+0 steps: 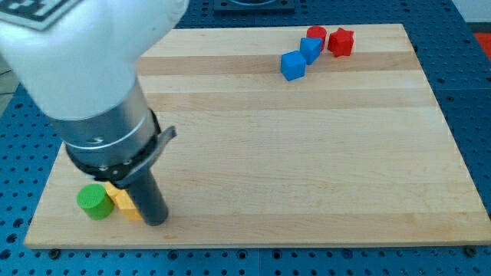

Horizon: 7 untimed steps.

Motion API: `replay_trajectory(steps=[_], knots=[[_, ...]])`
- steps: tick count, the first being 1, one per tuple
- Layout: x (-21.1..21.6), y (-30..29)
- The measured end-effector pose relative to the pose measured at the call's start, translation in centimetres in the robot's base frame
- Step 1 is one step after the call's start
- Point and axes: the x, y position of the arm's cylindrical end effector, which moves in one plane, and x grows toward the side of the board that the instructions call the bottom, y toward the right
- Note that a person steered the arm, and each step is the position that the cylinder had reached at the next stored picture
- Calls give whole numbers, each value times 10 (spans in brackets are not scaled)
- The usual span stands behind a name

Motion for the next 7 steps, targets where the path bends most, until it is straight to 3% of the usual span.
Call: replay_trajectory(steps=[5, 7], knots=[[4, -48], [-28, -33]])
